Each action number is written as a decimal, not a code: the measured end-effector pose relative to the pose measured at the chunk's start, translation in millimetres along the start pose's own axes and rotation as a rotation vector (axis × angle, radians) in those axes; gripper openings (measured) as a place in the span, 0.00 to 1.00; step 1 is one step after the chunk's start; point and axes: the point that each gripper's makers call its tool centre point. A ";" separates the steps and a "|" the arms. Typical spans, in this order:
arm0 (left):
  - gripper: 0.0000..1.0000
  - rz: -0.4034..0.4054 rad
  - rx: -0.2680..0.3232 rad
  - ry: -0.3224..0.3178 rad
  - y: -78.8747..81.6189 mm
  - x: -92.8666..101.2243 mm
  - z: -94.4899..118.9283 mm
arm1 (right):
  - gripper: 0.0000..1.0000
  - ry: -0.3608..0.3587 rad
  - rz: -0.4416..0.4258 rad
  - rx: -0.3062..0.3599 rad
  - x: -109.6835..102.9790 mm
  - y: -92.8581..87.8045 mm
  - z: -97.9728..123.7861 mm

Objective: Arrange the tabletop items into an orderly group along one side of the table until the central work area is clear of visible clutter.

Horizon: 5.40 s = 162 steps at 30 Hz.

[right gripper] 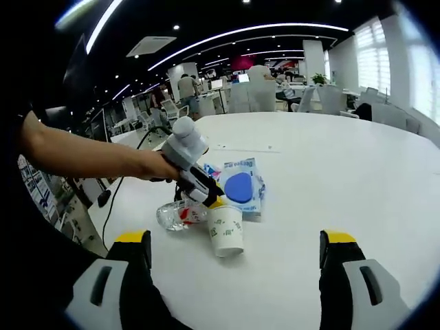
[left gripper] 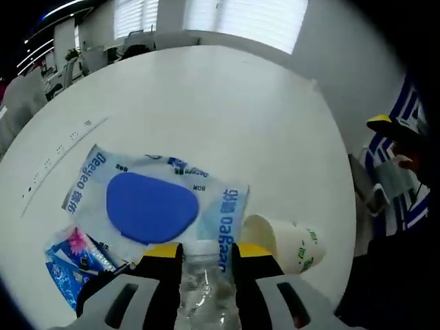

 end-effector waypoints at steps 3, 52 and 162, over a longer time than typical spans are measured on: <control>0.26 0.008 -0.009 0.000 -1.4 3.5 -1.7 | 0.98 -0.007 -0.008 -0.001 3.1 -1.6 1.9; 0.17 -0.124 0.095 -0.011 -2.3 10.8 109.0 | 0.99 0.092 0.033 0.062 -9.2 21.7 -25.6; 0.18 0.290 0.683 0.395 -83.3 -23.6 215.2 | 0.99 0.172 0.107 0.039 -16.7 23.5 -52.7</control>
Point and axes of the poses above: the point that each gripper's makers call its tool centre point, and the gripper's own axes: z roughly backward along the fingers, x roughly to its right, y roughly out of its top, and after that the axes turned 13 degrees about z, right-handed
